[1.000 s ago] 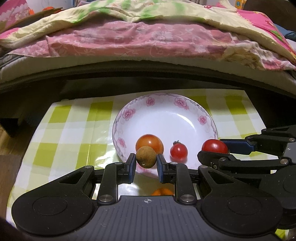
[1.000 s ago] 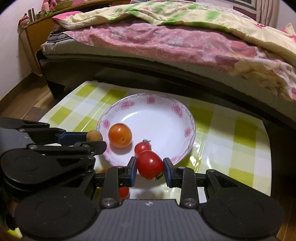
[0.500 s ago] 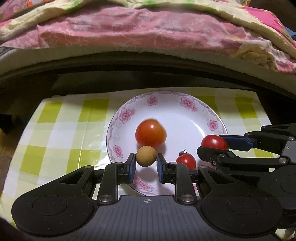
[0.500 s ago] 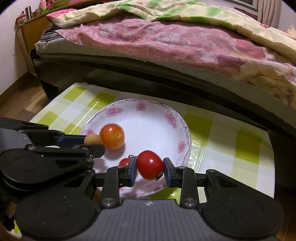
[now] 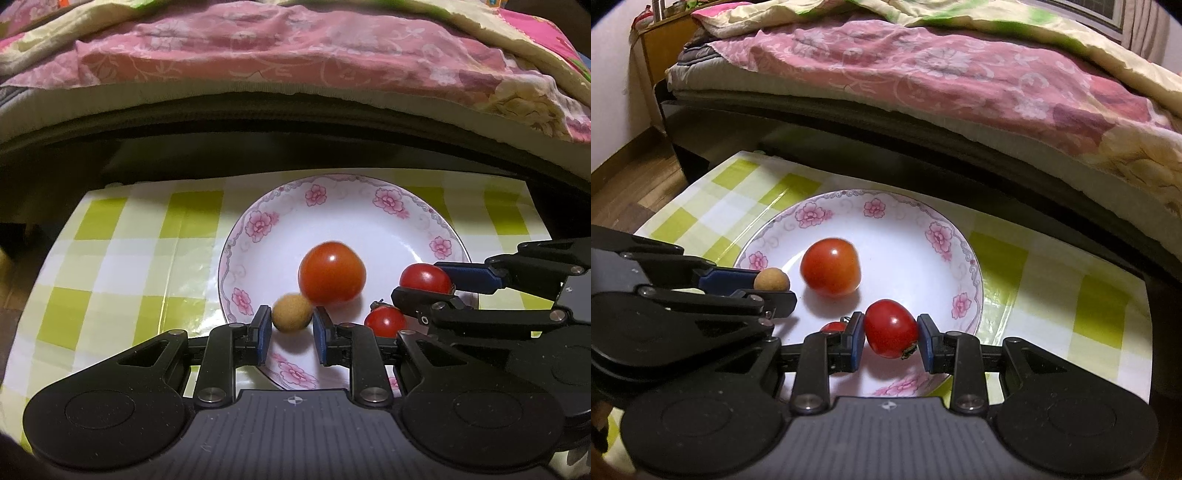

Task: Organize fruits
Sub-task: 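Lower the longan and red tomato into the plate and open both grippers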

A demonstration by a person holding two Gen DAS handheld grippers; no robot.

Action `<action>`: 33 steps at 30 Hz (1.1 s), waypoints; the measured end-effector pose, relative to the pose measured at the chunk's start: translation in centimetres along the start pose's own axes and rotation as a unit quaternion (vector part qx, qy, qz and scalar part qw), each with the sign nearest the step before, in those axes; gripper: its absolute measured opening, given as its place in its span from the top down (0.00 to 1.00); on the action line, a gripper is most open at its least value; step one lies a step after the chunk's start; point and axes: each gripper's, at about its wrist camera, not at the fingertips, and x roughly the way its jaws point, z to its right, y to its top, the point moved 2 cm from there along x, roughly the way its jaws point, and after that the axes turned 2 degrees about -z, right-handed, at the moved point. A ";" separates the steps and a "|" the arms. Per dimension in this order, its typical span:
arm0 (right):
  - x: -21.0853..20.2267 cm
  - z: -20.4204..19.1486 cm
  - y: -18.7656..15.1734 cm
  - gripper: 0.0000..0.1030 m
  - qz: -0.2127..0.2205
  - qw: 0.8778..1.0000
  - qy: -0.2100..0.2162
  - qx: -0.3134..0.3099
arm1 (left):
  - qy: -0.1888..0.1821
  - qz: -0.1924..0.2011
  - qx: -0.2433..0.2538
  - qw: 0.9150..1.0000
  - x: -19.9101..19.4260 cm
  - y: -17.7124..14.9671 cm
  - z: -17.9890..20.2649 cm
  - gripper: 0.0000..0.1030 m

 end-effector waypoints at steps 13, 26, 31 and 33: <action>-0.2 -0.2 0.0 0.66 0.005 1.000 -0.006 -0.002 | 0.013 0.012 0.003 1.000 -0.8 -0.1 -0.1 0.62; -1.6 -0.1 0.4 0.66 0.022 1.000 -0.002 0.007 | 0.016 0.029 -0.008 0.999 -2.2 0.4 -0.6 0.52; -2.2 -0.1 0.5 0.66 0.032 0.999 -0.001 0.009 | 0.018 0.035 -0.011 0.999 -2.6 0.5 -0.8 0.49; -2.4 -0.2 0.5 0.66 0.034 0.999 0.000 0.010 | 0.019 0.036 -0.013 0.999 -2.8 0.5 -0.8 0.47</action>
